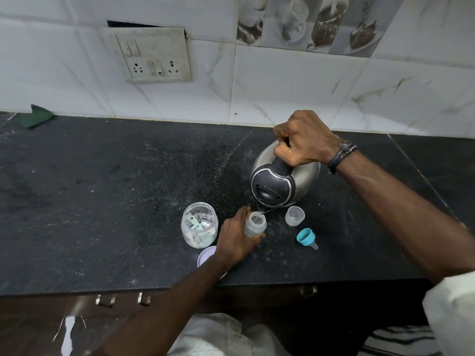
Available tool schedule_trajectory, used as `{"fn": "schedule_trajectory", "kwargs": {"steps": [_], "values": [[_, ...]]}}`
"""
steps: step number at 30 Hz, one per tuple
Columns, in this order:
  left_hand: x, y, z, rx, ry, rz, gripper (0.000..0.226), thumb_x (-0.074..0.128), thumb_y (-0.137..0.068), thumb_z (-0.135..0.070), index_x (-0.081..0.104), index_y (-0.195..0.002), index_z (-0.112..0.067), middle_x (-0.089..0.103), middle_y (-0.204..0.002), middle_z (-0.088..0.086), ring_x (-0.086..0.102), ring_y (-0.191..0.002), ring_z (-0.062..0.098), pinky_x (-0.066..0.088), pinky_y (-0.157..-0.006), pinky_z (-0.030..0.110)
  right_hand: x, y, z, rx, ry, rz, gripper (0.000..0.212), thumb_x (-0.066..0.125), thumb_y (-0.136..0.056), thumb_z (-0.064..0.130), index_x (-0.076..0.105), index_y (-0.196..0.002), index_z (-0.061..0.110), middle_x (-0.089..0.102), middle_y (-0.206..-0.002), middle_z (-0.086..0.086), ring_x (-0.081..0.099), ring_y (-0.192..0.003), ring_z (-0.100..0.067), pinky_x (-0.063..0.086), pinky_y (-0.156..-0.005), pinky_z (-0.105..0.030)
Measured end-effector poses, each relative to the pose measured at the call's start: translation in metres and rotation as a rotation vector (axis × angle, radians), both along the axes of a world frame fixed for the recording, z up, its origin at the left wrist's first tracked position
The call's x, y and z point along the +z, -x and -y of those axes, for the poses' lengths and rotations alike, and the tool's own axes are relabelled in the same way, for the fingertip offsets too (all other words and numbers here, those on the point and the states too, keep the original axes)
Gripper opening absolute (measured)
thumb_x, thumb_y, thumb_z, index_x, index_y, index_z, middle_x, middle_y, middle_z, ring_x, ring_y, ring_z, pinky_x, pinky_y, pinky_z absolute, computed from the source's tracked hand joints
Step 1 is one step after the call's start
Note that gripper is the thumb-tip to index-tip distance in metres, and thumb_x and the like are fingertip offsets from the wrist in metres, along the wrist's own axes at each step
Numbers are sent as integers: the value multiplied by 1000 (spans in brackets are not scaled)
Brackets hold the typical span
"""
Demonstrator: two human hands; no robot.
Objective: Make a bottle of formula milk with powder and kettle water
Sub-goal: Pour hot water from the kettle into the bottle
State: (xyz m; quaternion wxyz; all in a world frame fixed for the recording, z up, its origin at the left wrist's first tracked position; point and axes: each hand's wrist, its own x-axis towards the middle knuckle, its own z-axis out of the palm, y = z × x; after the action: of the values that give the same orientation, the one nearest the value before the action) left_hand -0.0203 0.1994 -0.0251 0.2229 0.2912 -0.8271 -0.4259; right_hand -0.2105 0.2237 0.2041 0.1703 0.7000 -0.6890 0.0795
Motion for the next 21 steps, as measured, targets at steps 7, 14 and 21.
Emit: {"fn": "schedule_trajectory", "kwargs": {"steps": [7, 14, 21], "values": [[2, 0, 0, 0, 6, 0, 78, 85, -68, -34, 49, -134, -13, 72, -116, -2, 68, -104, 17, 52, -90, 32, 1, 0, -2, 9, -12, -14, 24, 44, -60, 27, 40, -47, 7, 26, -38, -9, 17, -45, -26, 15, -47, -26], [4, 0, 0, -2, 9, 1, 78, 85, -69, -34, 49, -134, -12, 71, -117, -2, 67, -105, 17, 51, -90, 32, 0, -1, -3, 30, -15, -32, 25, 41, -61, 30, 39, -46, 10, 20, -39, -1, 16, -43, -23, 12, -47, -24], [4, -1, -1, -4, 6, 6, 79, 85, -69, -33, 48, -135, -11, 71, -117, -2, 67, -105, 16, 51, -91, 32, 2, -3, -4, 14, -20, -49, 25, 41, -61, 30, 41, -46, 9, 25, -38, -4, 17, -42, -24, 16, -47, -25]]}}
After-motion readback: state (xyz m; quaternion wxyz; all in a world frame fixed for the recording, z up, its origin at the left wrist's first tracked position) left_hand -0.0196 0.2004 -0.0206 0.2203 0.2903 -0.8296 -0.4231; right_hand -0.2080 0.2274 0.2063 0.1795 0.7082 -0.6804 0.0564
